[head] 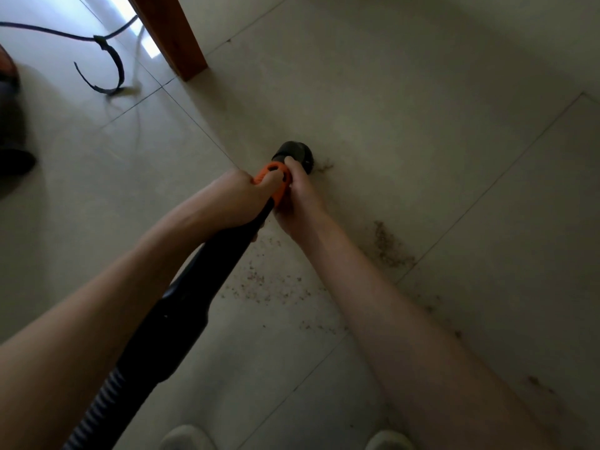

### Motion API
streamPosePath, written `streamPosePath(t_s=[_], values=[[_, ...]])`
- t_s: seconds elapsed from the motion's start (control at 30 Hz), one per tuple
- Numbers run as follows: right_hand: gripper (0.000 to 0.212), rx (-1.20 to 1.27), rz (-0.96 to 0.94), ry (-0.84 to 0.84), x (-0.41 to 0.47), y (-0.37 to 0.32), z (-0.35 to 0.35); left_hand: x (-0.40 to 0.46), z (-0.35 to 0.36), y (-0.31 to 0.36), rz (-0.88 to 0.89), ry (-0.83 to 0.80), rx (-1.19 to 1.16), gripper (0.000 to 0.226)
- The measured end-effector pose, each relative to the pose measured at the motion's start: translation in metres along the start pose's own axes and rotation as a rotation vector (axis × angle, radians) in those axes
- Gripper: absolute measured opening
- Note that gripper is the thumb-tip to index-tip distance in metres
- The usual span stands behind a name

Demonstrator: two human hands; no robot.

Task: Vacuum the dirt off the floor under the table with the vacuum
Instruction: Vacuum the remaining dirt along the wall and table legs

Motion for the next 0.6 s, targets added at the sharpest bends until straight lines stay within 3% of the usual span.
streamPosePath(t_s=[0.17,0.33,0.6], values=[[0.052,-0.026,0.025,0.012,-0.003,0.013,-0.005,-0.007,0.004,-0.004,0.001,-0.027,0.009,0.054],[0.028,0.004,-0.029,-0.009,-0.001,-0.001,-0.017,-0.009,0.011,0.01,0.029,-0.04,0.042,0.058],[0.028,-0.028,-0.123,0.016,-0.007,-0.031,-0.02,-0.003,0.014,0.034,0.095,-0.009,0.07,0.057]])
Point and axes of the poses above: each hand's wrist, its own x-axis towards the middle knuckle, its own z-axis out of the palm, y = z × x, the point moved 8 cm from there along x, towards the middle knuckle, and after that the axes turned 2 degrees about -y, right-handed, at the moved point
